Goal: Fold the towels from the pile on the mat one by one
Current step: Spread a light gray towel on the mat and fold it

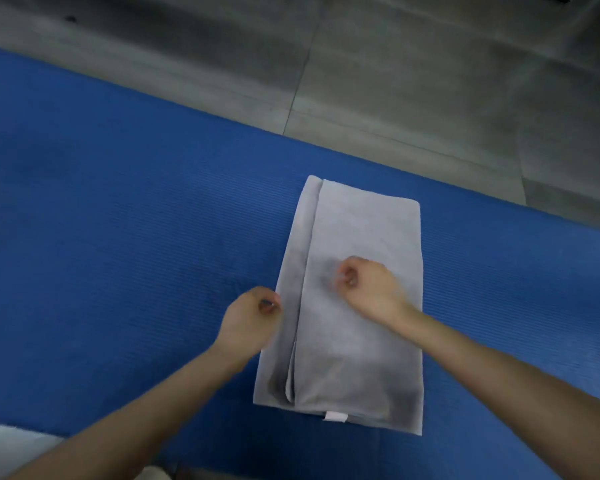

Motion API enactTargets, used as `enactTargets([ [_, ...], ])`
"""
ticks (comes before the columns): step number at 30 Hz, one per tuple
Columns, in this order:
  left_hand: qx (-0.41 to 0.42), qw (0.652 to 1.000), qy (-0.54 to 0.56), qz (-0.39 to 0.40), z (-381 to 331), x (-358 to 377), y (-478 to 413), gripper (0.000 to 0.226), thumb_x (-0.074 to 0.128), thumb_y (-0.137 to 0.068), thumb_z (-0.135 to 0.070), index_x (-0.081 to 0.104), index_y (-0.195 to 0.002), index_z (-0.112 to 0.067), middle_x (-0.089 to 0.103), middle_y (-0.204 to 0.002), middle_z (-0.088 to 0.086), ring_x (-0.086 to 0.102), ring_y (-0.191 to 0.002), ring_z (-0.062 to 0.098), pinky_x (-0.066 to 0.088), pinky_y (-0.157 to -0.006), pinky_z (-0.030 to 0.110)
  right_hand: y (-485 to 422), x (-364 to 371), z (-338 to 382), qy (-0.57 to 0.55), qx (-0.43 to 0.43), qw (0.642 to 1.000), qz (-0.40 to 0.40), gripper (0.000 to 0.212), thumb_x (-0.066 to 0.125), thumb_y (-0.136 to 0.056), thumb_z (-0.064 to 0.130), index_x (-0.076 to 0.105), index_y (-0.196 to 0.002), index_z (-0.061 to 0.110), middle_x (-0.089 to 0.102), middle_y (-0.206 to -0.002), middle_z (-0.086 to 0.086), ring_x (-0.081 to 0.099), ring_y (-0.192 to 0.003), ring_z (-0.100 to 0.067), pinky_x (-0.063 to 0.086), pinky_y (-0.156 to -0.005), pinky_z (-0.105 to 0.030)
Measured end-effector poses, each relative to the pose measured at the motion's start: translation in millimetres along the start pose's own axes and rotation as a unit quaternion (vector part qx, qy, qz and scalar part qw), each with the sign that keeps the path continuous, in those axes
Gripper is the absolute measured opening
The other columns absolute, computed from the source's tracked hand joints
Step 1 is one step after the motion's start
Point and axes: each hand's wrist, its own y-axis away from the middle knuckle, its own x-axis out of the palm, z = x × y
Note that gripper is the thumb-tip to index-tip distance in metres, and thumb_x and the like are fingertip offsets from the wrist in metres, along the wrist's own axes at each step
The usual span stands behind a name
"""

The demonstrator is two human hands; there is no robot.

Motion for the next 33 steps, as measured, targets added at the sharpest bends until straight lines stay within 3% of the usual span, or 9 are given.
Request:
enactTargets([
  [5, 0.012, 0.999, 0.01, -0.034, 12.0, 20.4, -0.6, 0.019, 0.051, -0.088, -0.009, 0.057, -0.105, -0.016, 0.06, -0.083, -0.002, 0.062, -0.077, 0.019, 0.055, -0.078, 0.04, -64.4, -8.9, 33.7, 0.041, 0.028, 0.996, -0.072, 0.027, 0.048, -0.091, 0.025, 0.057, -0.113, 0.013, 0.064, -0.113, -0.006, 0.058, -0.105, -0.027, 0.046, -0.082, -0.032],
  [10, 0.02, 0.999, -0.003, -0.024, 21.1, 33.5, 0.2, 0.02, 0.056, -0.089, -0.012, 0.055, -0.108, -0.017, 0.061, -0.088, -0.004, 0.061, -0.081, 0.013, 0.054, -0.078, 0.034, -99.9, 9.4, 45.4, 0.146, 0.046, 0.985, -0.082, 0.029, 0.05, -0.093, 0.035, 0.05, -0.108, 0.009, 0.062, -0.107, -0.009, 0.059, -0.098, -0.029, 0.038, -0.066, -0.031],
  [14, 0.034, 0.998, -0.042, -0.02, 30.3, 38.2, 0.4, 0.028, 0.063, -0.087, -0.02, 0.054, -0.113, -0.018, 0.062, -0.092, -0.006, 0.058, -0.083, 0.007, 0.046, -0.072, 0.014, -109.5, 21.6, 45.5, 0.165, 0.069, 0.979, -0.097, 0.026, 0.054, -0.087, 0.03, 0.046, -0.103, 0.01, 0.06, -0.098, -0.008, 0.059, -0.09, -0.028, 0.036, -0.061, -0.031],
  [18, 0.051, 0.997, -0.058, 0.002, 29.6, 40.7, 1.8, 0.031, 0.068, -0.083, -0.021, 0.052, -0.11, -0.021, 0.063, -0.089, -0.011, 0.058, -0.079, 0.001, 0.04, -0.062, 0.004, -115.2, 22.9, 47.9, 0.172, 0.081, 0.977, -0.1, 0.021, 0.055, -0.082, 0.02, 0.038, -0.093, 0.013, 0.057, -0.089, -0.006, 0.058, -0.081, -0.025, 0.035, -0.056, -0.03],
  [22, 0.052, 0.996, -0.062, 0.023, 24.0, 42.1, 2.9, 0.024, 0.068, -0.081, -0.016, 0.049, -0.094, -0.024, 0.06, -0.081, -0.012, 0.06, -0.076, 0.004, 0.043, -0.06, 0.008, -114.3, 22.1, 52.2, 0.182, 0.076, 0.975, -0.103, 0.017, 0.053, -0.083, 0.011, 0.041, -0.095, 0.01, 0.053, -0.083, -0.005, 0.054, -0.075, -0.023, 0.035, -0.055, -0.03],
  [26, 0.048, 0.997, -0.04, 0.037, 18.9, 41.1, 6.1, 0.026, 0.066, -0.08, -0.011, 0.05, -0.095, -0.025, 0.061, -0.092, -0.009, 0.061, -0.083, 0.005, 0.043, -0.061, 0.007, -112.7, 10.1, 47.6, 0.104, 0.117, 0.981, -0.111, 0.02, 0.055, -0.082, 0.013, 0.047, -0.1, 0.01, 0.05, -0.084, -0.004, 0.052, -0.078, -0.023, 0.038, -0.06, -0.029],
  [31, 0.06, 0.997, -0.041, 0.008, 18.1, 29.0, 12.5, 0.026, 0.065, -0.082, -0.013, 0.053, -0.102, -0.024, 0.057, -0.09, -0.015, 0.055, -0.077, 0.0, 0.041, -0.059, 0.006, -113.0, -14.7, 52.1, -0.034, 0.126, 0.98, -0.153, 0.013, 0.053, -0.073, 0.009, 0.042, -0.076, 0.015, 0.042, -0.062, 0.002, 0.045, -0.058, -0.02, 0.028, -0.044, -0.025],
  [33, 0.048, 0.997, -0.062, -0.017, 25.6, 21.0, 10.0, 0.024, 0.062, -0.083, -0.011, 0.051, -0.102, -0.022, 0.058, -0.086, -0.013, 0.056, -0.074, 0.002, 0.044, -0.059, 0.011, -112.3, -8.0, 60.5, -0.088, 0.1, 0.984, -0.122, 0.011, 0.054, -0.074, 0.01, 0.045, -0.077, 0.016, 0.052, -0.068, 0.0, 0.053, -0.065, -0.023, 0.041, -0.049, -0.028],
])
